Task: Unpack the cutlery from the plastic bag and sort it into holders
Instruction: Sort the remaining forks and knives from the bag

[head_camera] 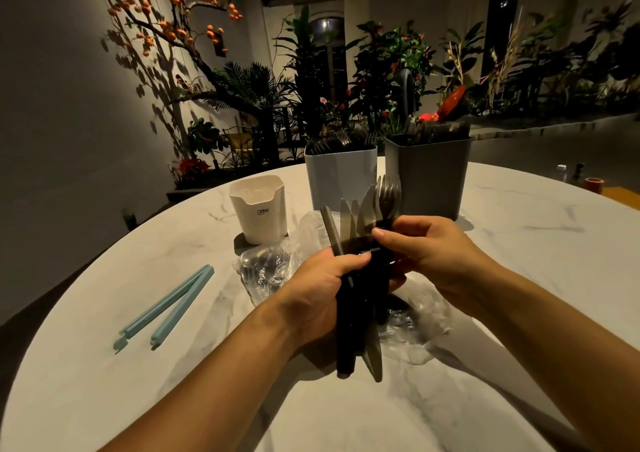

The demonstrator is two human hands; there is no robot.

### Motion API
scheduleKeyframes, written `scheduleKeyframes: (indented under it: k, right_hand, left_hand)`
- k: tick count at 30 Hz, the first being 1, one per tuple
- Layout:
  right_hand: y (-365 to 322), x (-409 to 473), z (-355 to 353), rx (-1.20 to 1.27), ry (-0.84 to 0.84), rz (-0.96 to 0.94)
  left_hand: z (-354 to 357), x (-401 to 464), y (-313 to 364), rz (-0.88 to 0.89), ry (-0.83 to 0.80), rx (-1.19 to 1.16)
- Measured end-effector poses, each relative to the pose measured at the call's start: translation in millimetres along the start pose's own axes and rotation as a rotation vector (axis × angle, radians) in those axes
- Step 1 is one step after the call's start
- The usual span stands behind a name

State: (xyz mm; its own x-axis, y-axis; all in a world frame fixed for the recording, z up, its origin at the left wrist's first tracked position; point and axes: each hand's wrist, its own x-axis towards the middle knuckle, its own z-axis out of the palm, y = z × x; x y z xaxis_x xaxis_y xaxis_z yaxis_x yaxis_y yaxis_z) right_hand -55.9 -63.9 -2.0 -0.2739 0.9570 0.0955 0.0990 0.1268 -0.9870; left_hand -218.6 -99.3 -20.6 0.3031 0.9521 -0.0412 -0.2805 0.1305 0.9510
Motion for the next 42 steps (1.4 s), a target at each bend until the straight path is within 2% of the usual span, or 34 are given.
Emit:
scheduleKeyframes:
  k: [14, 20, 25, 26, 29, 31, 35, 42]
  right_hand:
    - [-1.6, 0.8, -4.9, 0.06, -0.006, 0.011]
    - [3.4, -0.9, 8.8, -0.087, 0.024, -0.061]
    - [-1.0, -3.2, 10.2, -0.369, 0.205, -0.204]
    - [-4.5, -5.2, 8.1, -0.401, 0.166, -0.195]
    - [-11.1, -13.2, 10.8, -0.564, -0.214, -0.017]
    - [-6.8, -13.4, 16.0, -0.675, -0.341, 0.031]
    - [-6.2, -8.7, 10.3, -0.592, -0.3, 0.03]
    - [-12.1, -7.1, -1.8, -0.395, -0.219, 0.147]
  left_hand:
    - [3.1, -0.1, 1.5, -0.021, 0.03, -0.057]
    - [6.9, -1.0, 2.1, 0.008, 0.07, 0.012]
    - [4.3, 3.0, 7.6, 0.038, 0.171, -0.123]
    - [1.5, 4.1, 9.4, 0.054, 0.206, -0.156]
    - [-7.3, 4.2, 16.5, 0.101, 0.259, -0.274]
    - [-9.2, 4.5, 18.8, 0.108, 0.265, -0.326]
    - [-8.0, 5.1, 15.4, 0.113, 0.302, -0.332]
    - [-5.1, 9.6, 13.3, 0.118, 0.421, -0.375]
